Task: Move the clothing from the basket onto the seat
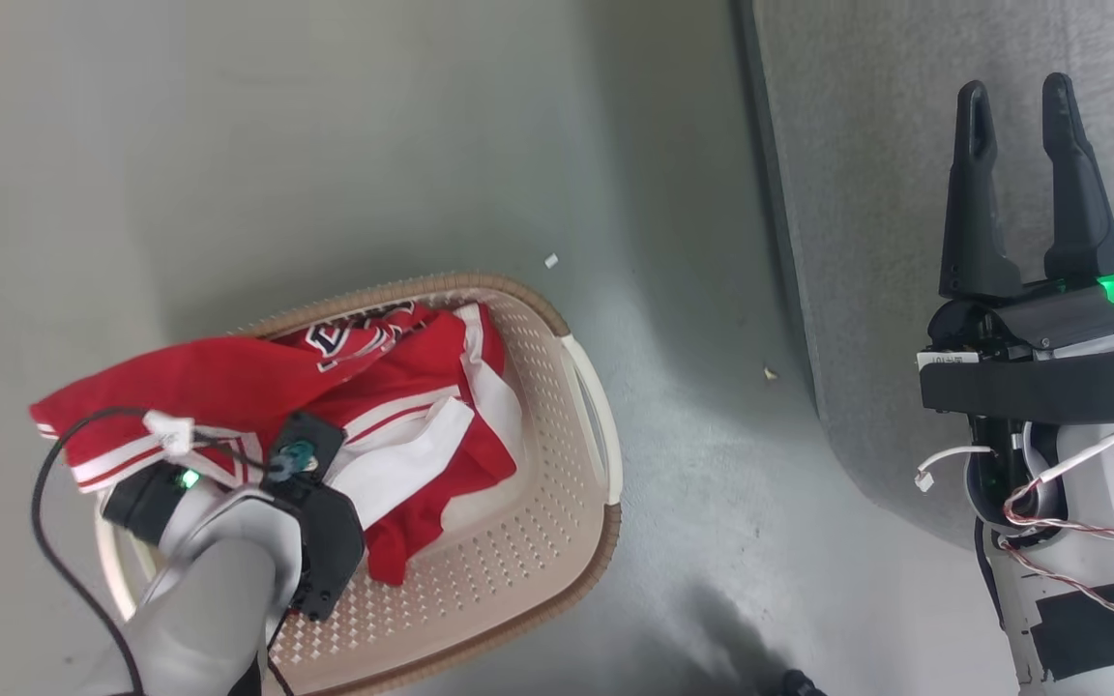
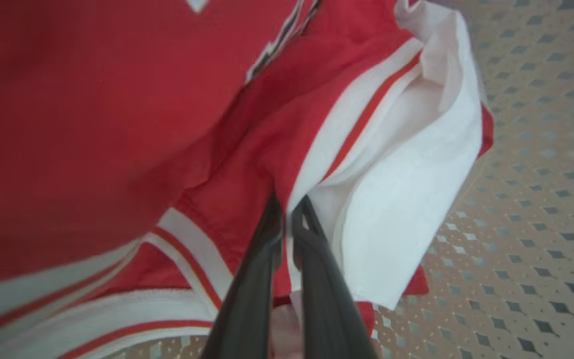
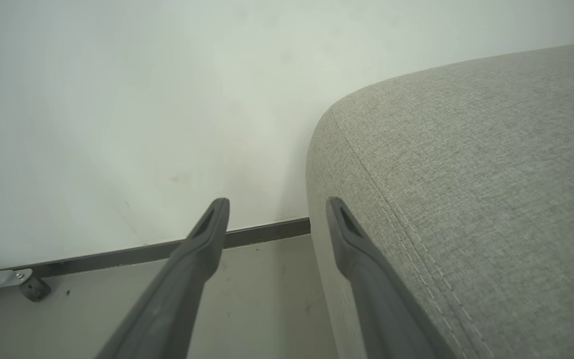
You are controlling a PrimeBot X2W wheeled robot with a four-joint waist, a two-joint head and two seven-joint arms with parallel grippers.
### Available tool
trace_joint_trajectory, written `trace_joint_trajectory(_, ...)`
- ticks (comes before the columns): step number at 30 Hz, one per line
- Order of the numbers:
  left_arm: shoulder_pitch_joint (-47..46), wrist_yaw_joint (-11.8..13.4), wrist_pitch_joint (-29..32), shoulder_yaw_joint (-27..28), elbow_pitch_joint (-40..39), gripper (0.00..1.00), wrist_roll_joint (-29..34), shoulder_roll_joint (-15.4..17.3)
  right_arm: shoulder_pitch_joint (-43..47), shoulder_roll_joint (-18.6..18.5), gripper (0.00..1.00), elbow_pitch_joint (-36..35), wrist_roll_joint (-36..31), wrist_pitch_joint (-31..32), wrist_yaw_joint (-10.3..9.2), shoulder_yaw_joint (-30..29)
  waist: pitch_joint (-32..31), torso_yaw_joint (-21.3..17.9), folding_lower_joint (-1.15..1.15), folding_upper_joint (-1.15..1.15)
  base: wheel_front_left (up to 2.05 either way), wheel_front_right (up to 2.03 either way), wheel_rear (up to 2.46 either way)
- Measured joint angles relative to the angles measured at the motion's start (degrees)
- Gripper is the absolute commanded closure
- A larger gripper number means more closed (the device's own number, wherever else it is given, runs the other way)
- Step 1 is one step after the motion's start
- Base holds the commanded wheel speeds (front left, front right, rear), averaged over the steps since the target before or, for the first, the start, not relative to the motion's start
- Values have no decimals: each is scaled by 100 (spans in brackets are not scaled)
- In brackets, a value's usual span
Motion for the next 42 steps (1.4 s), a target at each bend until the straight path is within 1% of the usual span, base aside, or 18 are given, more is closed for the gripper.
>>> trace_joint_trajectory(1,45,-4,-64,64,-8,100,-69,-7,-9,3,0,41,0,0,0,0,-66,14,0,0,0,0,0)
trace_joint_trajectory(4,148,-148,-260,137,-29,100,-231,-7,-13,2,0,103,1,0,0,-16,-279,56,0,0,0,0,0)
trace_joint_trajectory(7,229,-199,-439,165,-69,100,-281,-42,-12,0,0,191,3,0,0,-42,-507,100,0,0,0,0,0)
trace_joint_trajectory(10,208,-197,-483,196,-182,100,-345,-283,-5,-4,0,288,15,0,0,-98,-744,143,0,0,0,0,0)
trace_joint_trajectory(12,211,-212,-549,200,-259,100,-371,-386,14,-43,0,335,18,0,0,-151,-906,176,0,0,0,0,0)
trace_joint_trajectory(20,550,-293,-750,250,-448,100,-655,-363,45,-158,0,498,70,0,0,-187,-1564,357,0,0,0,0,0)
trace_joint_trajectory(30,1061,-337,-838,372,-862,100,-1009,-389,374,-303,0,691,171,1,0,-170,-2401,651,0,0,0,0,0)
trace_joint_trajectory(36,1321,-337,-850,412,-1266,100,-1161,-396,616,-342,0,826,264,1,0,-120,-2914,823,0,0,0,0,0)
trace_joint_trajectory(39,1493,-337,-851,405,-1611,100,-1316,-398,780,-356,0,873,338,1,0,-107,-3173,901,-1,0,0,0,0)
trace_joint_trajectory(42,1638,-337,-851,390,-1968,100,-1343,-398,936,-364,0,903,375,1,0,-78,-3434,973,-1,0,0,0,0)
